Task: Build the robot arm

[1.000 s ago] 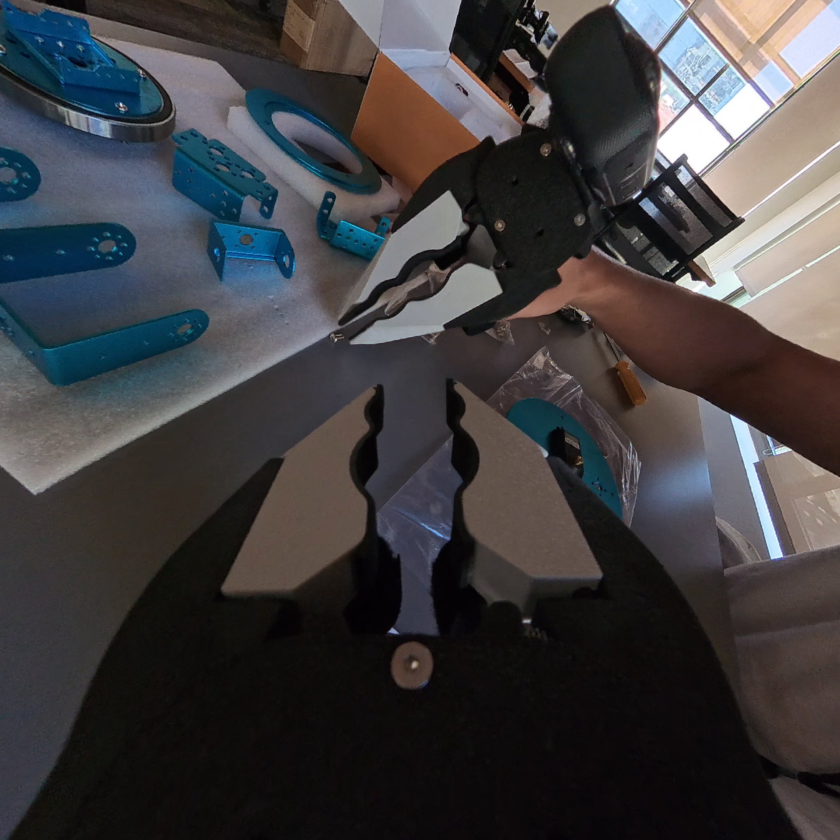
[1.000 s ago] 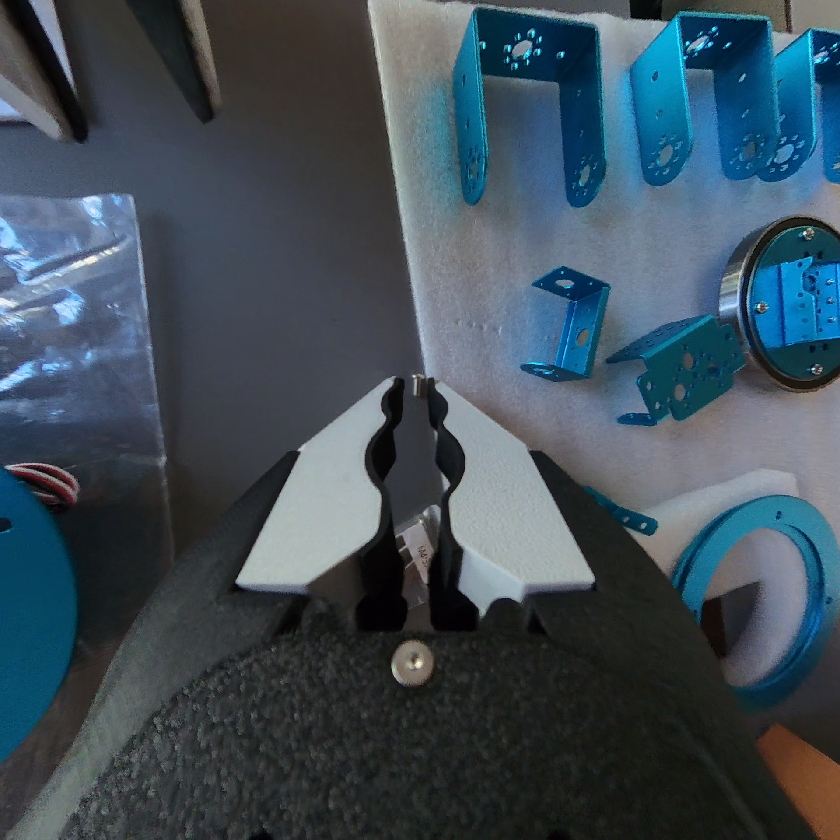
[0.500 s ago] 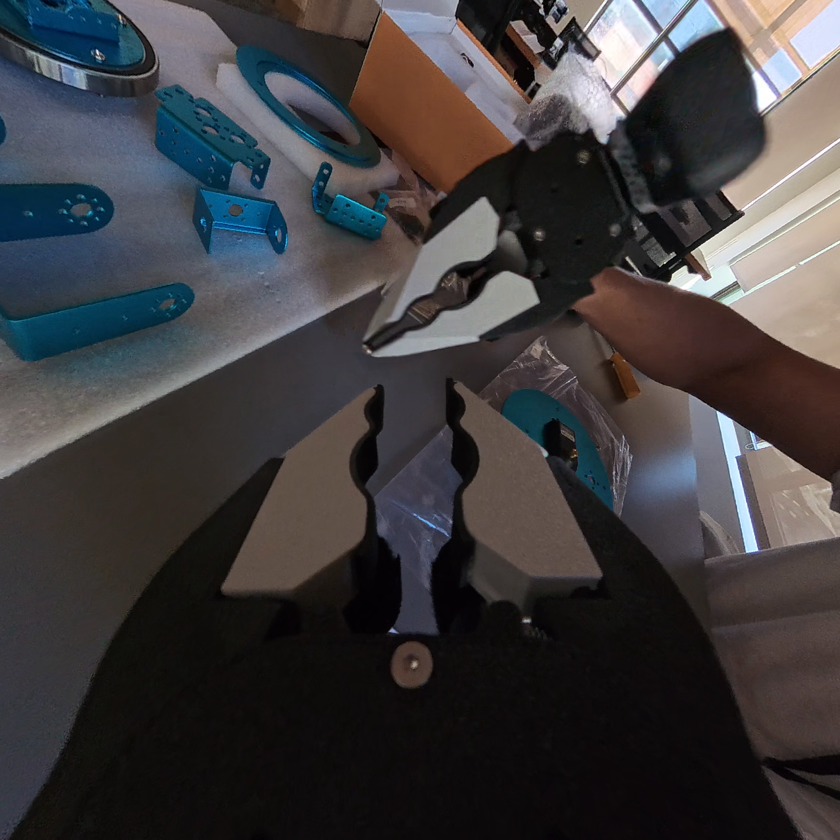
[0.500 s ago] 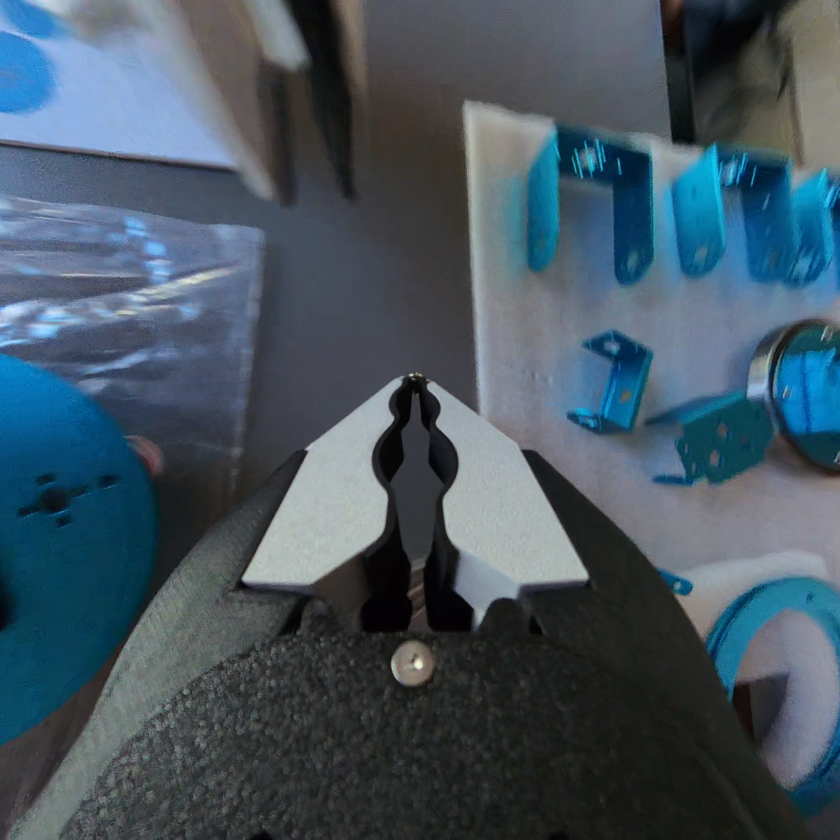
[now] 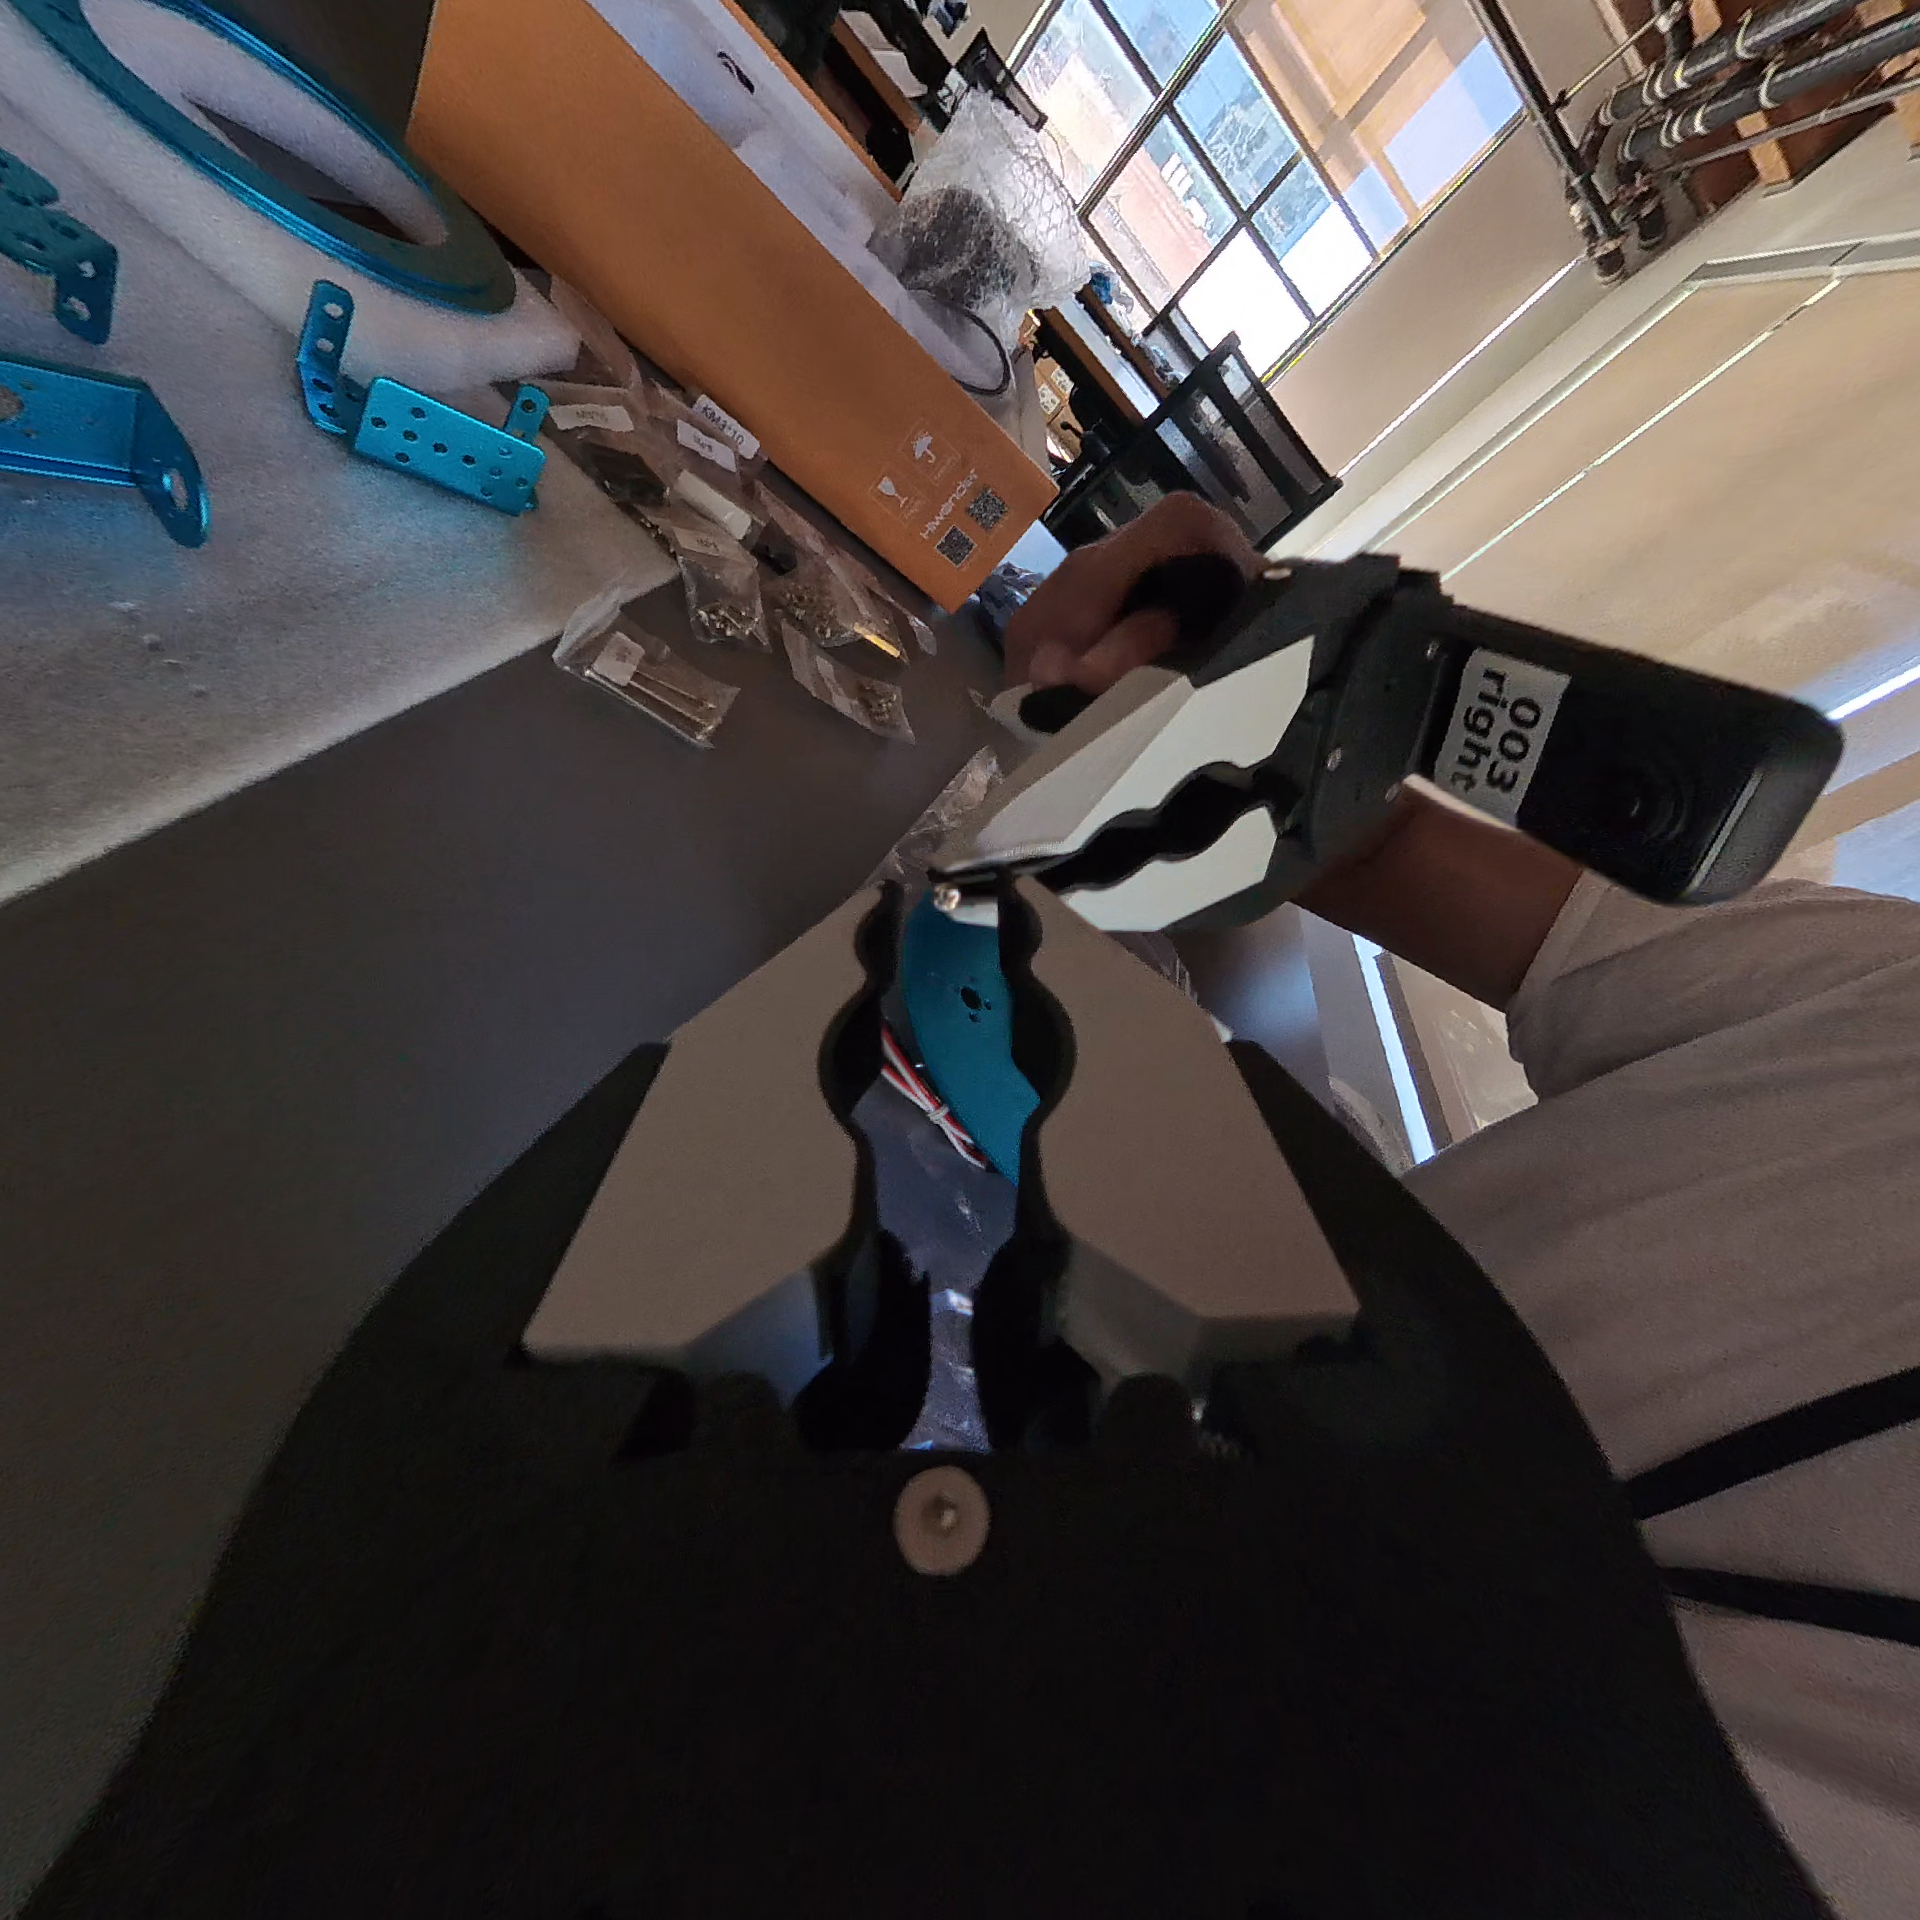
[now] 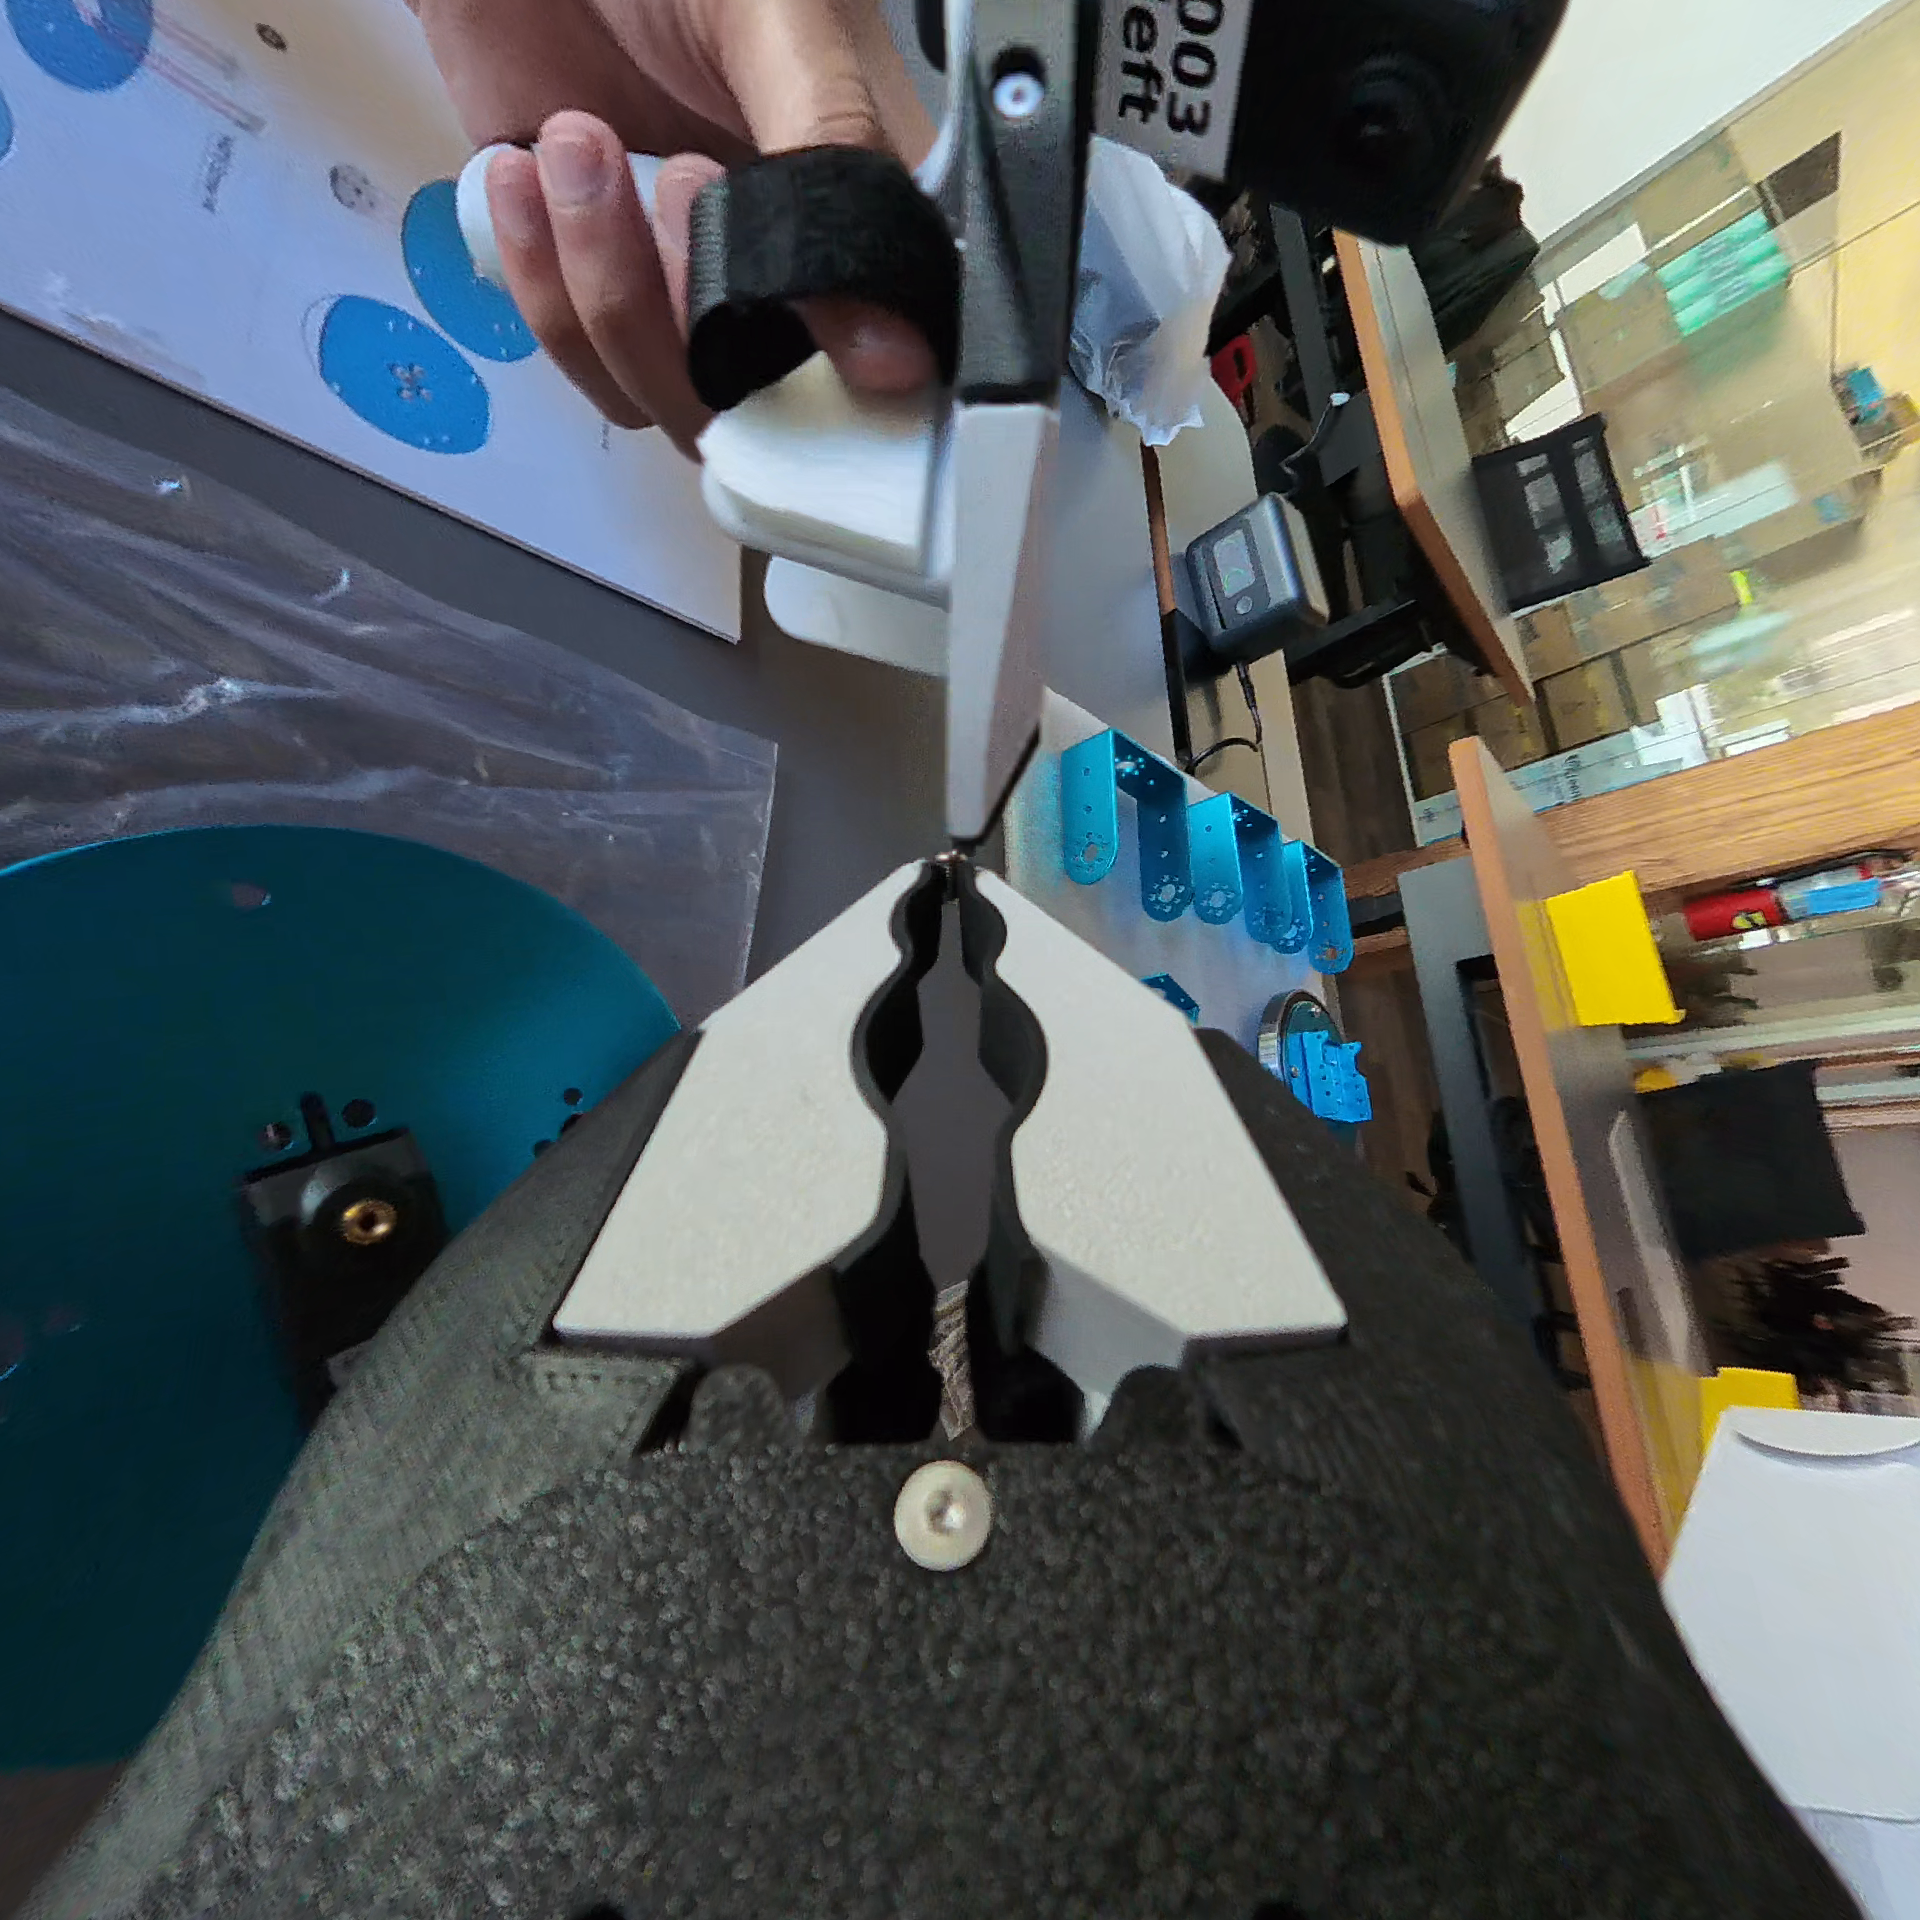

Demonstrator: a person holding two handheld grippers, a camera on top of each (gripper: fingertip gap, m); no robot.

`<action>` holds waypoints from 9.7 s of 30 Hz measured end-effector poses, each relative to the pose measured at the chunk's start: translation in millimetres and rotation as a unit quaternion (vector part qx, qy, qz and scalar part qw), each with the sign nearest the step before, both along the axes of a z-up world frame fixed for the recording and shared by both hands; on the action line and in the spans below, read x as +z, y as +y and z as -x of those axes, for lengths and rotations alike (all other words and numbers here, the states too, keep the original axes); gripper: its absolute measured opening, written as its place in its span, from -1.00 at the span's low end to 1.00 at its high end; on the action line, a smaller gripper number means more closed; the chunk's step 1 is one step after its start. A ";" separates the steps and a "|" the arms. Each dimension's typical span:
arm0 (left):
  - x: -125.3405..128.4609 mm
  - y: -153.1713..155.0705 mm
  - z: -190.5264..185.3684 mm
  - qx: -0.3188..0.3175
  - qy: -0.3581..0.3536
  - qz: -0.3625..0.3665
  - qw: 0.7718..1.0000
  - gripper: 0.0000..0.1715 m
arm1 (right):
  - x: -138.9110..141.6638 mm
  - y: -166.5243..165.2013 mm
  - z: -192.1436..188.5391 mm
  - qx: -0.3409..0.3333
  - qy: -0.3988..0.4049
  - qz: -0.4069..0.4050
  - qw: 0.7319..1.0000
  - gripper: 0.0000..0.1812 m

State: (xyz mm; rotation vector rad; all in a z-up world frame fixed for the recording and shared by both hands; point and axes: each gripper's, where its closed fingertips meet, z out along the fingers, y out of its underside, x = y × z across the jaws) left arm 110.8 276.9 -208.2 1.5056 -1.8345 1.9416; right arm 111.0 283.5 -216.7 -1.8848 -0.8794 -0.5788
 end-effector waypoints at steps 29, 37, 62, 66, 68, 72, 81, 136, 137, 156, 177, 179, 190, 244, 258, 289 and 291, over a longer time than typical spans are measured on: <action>8.5 -16.7 11.8 -0.051 -0.041 -0.003 0.998 -0.94 | 9.2 -11.4 12.6 0.039 0.100 -0.002 0.994 -0.98; 23.0 -30.9 29.4 -0.104 -0.099 -0.010 0.990 -0.96 | 23.6 -25.3 29.7 0.092 0.215 0.012 0.972 -0.97; -27.9 -104.5 11.5 -0.198 0.243 -0.254 0.915 -0.95 | -9.7 -182.5 14.2 -0.072 0.336 0.005 0.939 -0.74; -41.6 -111.3 13.9 -0.196 0.284 -0.297 0.891 -0.95 | -1.2 -185.5 16.4 -0.063 0.348 -0.013 0.935 -0.75; -42.9 -115.7 11.5 -0.193 0.288 -0.298 0.889 -0.96 | -3.9 -187.2 19.1 -0.060 0.349 -0.007 0.935 -0.75; -48.7 -115.9 8.9 -0.190 0.296 -0.321 0.879 -0.95 | -4.2 -188.2 16.7 -0.061 0.333 -0.009 0.941 -0.75; -49.5 -115.7 5.5 -0.197 0.292 -0.347 0.869 -0.96 | -3.4 -188.4 18.8 -0.058 0.338 -0.007 0.939 -0.75; -53.7 -108.8 6.3 -0.201 0.287 -0.375 0.858 -0.94 | -11.0 -188.5 19.8 -0.054 0.349 0.013 0.936 -0.75; -52.8 -108.6 6.2 -0.201 0.286 -0.376 0.858 -0.94 | -11.0 -188.5 19.8 -0.054 0.349 0.013 0.936 -0.75; -18.8 -94.1 0.7 -0.137 0.148 -0.387 0.900 -0.94 | -8.9 -185.9 14.5 -0.052 0.329 -0.011 0.943 -0.79; -23.9 -41.1 19.6 -0.008 -0.088 -0.178 0.980 -0.63 | -37.6 -114.0 7.6 0.139 0.282 0.203 0.927 -0.87; -23.6 -41.2 18.9 -0.004 -0.091 -0.176 0.980 -0.63 | -42.0 -114.3 10.2 0.141 0.280 0.209 0.926 -0.88; -17.9 -51.4 22.5 -0.011 -0.102 -0.174 0.979 -0.63 | -49.3 -111.9 9.3 0.134 0.245 0.197 0.940 -0.91; -42.0 -94.0 41.5 -0.093 -0.109 -0.279 0.949 -0.61 | -50.8 -110.6 7.8 -0.145 0.518 0.459 0.707 -1.00; -42.8 -93.4 41.0 -0.092 -0.109 -0.281 0.949 -0.62 | -43.8 -111.8 4.2 -0.123 0.476 0.448 0.747 -0.93; -45.8 -97.5 36.4 -0.075 -0.158 -0.365 0.914 -0.78 | -55.1 -153.4 15.6 -0.076 0.523 0.196 0.826 -0.48; -48.9 -100.3 35.1 -0.072 -0.153 -0.368 0.914 -0.74 | -60.8 -153.5 14.8 -0.083 0.509 0.206 0.831 -0.46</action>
